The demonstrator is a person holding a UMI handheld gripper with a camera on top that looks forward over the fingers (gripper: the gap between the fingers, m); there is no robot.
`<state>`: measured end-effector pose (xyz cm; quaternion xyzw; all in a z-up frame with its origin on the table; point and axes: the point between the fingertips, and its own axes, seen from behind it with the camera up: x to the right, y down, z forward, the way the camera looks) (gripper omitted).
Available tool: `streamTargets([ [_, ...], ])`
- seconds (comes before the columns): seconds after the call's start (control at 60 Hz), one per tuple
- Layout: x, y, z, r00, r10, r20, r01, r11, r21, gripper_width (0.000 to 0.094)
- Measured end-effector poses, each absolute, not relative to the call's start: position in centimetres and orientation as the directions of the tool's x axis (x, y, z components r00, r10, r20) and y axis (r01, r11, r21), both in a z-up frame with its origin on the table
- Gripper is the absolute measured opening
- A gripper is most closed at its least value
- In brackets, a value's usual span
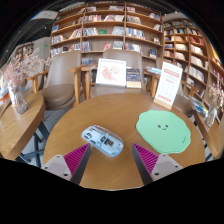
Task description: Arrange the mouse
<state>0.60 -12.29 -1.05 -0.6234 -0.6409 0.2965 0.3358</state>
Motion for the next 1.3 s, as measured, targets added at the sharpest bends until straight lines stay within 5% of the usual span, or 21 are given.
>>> streamTargets([
  [0.567, -6.4, -11.0, -1.3, 0.027, 0.999, 0.035, 0.607, 0.011, -0.795, 0.0843],
  [0.65, -6.4, -11.5, -1.4, 0.028, 1.0, 0.002, 0.615, -0.016, -0.789, 0.0734],
  [0.717, -6.5, -11.6, -1.4, 0.013, 1.0, 0.018, 0.614, 0.006, -0.789, 0.0468],
  [0.817, -6.2, -11.2, -1.3, 0.014, 0.999, 0.046, 0.634, 0.026, -0.773, 0.0422],
  [1.167, -7.3, -1.7, 10.8, 0.104, 0.994, 0.013, 0.472, -0.038, -0.881, 0.0422],
  [1.3, -8.3, 5.7, 9.3, 0.185, 0.983, 0.012, 0.489, -0.081, -0.869, 0.0421],
])
